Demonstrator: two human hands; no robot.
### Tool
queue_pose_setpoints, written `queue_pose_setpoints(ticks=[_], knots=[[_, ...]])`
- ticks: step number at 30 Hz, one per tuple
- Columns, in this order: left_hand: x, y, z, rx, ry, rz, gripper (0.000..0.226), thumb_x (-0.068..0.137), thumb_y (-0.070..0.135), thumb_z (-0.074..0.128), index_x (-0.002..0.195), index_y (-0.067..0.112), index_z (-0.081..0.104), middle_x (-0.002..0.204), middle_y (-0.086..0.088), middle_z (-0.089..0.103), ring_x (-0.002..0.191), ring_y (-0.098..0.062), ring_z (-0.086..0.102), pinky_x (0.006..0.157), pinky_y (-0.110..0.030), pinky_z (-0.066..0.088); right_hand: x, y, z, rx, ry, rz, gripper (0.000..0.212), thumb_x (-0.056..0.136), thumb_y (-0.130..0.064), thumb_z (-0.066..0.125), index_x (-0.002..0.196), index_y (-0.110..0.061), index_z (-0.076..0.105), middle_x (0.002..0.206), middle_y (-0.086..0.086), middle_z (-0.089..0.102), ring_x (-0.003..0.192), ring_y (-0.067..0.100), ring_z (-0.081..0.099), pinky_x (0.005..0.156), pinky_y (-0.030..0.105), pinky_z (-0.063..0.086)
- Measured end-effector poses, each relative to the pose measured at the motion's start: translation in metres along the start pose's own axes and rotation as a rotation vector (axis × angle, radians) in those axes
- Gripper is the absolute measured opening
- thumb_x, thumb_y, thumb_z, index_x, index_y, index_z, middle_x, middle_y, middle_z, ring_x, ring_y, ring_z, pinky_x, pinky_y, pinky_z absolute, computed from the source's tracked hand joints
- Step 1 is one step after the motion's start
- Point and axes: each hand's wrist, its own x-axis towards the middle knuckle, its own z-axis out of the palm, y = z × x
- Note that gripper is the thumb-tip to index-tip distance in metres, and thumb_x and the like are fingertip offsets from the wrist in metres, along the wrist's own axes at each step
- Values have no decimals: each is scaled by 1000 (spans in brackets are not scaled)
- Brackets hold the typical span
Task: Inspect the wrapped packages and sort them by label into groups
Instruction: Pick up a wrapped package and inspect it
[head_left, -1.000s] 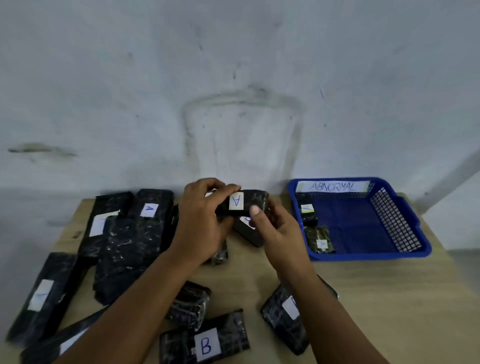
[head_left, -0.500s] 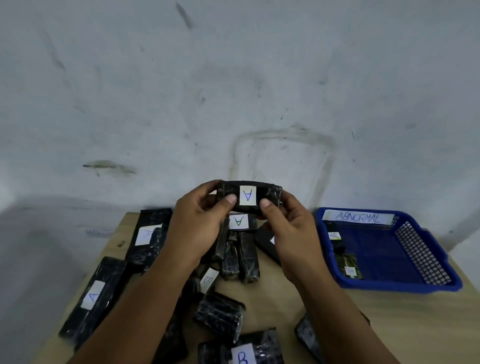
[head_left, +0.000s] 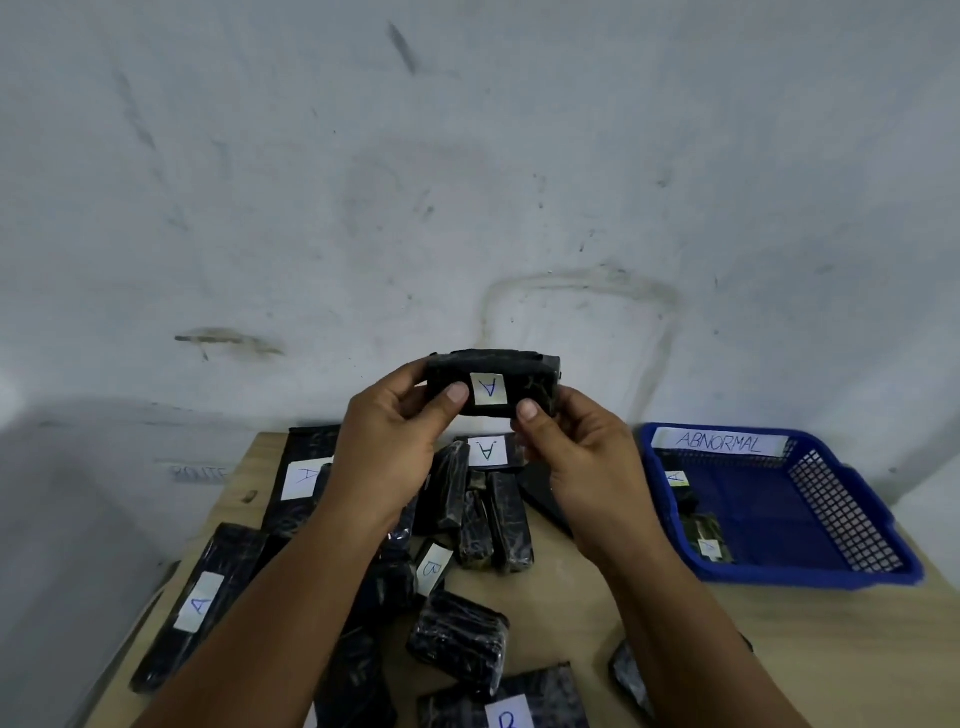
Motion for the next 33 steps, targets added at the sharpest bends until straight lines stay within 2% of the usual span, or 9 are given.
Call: queue_pose_setpoints(ticks=[5,9,11,14,18,22,28,30,33], knots=[[-3,-4,-1,127,88,68,35,88,15,78,116,35,73,102,22,77,97,1,71,86,-20,55,-2,-9,-4,-3,-7,140,40,89,-64,62,113,-35,75,100,-4,77,89,12,66,82,35,54],[-12,0,3,110,-6,18,45,80,33,81,123,40,69,107,26,75,110,6,66,95,-19,49,-4,-11,-3,41,76,86,17,103,-34,62,104,-34,79,95,-6,76,85,7,63,79,29,51],[-14,4,6,53,-24,-68,44,77,46,75,120,39,69,94,27,76,95,16,66,84,-8,46,-4,-8,-3,16,81,60,18,103,-26,62,113,-30,76,93,-8,75,79,0,63,79,29,52],[-14,0,9,41,45,-113,21,91,30,74,112,31,72,76,24,75,74,14,67,66,-5,46,-5,-4,-2,19,100,103,32,101,-24,65,133,-30,67,105,-11,76,88,1,67,88,35,58],[-17,-6,9,91,72,-101,31,91,24,76,120,30,71,91,12,79,88,4,73,82,-20,53,-9,-4,-1,-42,108,117,42,99,-35,67,141,-32,60,121,-7,71,109,6,67,92,29,55],[-17,-5,5,123,40,-130,65,79,46,81,138,29,63,120,9,74,111,-2,68,103,-33,52,-7,-5,-3,-73,126,43,27,98,-31,70,124,-23,70,100,-8,76,94,4,70,82,23,53],[-17,-8,2,74,43,-21,50,88,20,78,134,34,65,119,17,74,90,-1,72,86,-22,55,-8,-11,-1,28,26,143,53,88,-51,71,139,-44,60,102,-13,77,93,4,70,91,31,57],[-17,-6,-1,82,-19,-23,55,84,27,80,135,40,63,119,18,74,99,-9,73,92,-26,55,-8,-10,-1,120,82,147,36,96,-37,71,131,-41,66,88,-9,78,78,4,70,83,31,56],[-20,-1,0,21,-48,-94,65,72,45,79,134,39,63,106,11,79,104,-2,72,97,-30,51,-11,-8,-2,140,121,120,42,99,-22,71,135,-39,60,86,10,77,79,24,71,82,40,58]])
